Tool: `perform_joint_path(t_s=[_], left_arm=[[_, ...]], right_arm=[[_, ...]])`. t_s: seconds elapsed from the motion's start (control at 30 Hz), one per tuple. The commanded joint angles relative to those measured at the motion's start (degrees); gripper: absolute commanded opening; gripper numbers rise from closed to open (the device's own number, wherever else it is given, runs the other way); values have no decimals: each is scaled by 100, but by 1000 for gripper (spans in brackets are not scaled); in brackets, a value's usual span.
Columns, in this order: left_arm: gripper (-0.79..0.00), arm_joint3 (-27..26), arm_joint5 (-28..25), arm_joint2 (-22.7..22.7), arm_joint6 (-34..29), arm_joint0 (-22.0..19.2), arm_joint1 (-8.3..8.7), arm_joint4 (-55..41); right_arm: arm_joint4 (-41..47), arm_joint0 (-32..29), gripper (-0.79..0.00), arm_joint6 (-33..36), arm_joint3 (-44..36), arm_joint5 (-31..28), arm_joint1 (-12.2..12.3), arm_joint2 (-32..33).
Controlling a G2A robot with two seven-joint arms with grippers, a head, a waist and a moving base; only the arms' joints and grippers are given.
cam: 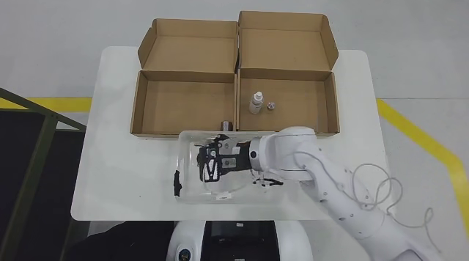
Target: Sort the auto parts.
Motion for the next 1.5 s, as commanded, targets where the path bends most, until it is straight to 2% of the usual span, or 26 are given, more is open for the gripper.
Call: perform_joint_path(t_s=[0.0, 0.13, 0.2, 0.4, 0.63, 1.13, 1.3, 1.4, 1.47], left_arm=[[0, 0, 0, 0, 0, 0, 0, 0], [0, 0, 0, 0, 0, 0, 0, 0], [0, 0, 0, 0, 0, 0, 0, 0], [0, 0, 0, 0, 0, 0, 0, 0], [0, 0, 0, 0, 0, 0, 0, 0], [0, 0, 0, 0, 0, 0, 0, 0], [0, 0, 0, 0, 0, 0, 0, 0], [0, 0, 0, 0, 0, 0, 0, 0], [0, 0, 0, 0, 0, 0, 0, 0]], right_arm=[[-56, -34, -422, -32, 66, -13, 0, -53], [-119, -38, -400, -112, 265, -21, -10, -137], [-159, -20, -326, -141, 354, -20, -17, -173], [-272, 55, -271, -260, 599, 23, -46, -269], [-351, 203, -271, -448, 980, 106, -117, -433], [-433, 471, -219, -740, 1717, 189, -284, -753], [-420, 535, -237, -858, 1979, 234, -344, -841], [-435, 578, -169, -964, 2103, 267, -386, -900], [-467, 599, -172, -1032, 2174, 274, -406, -930]])
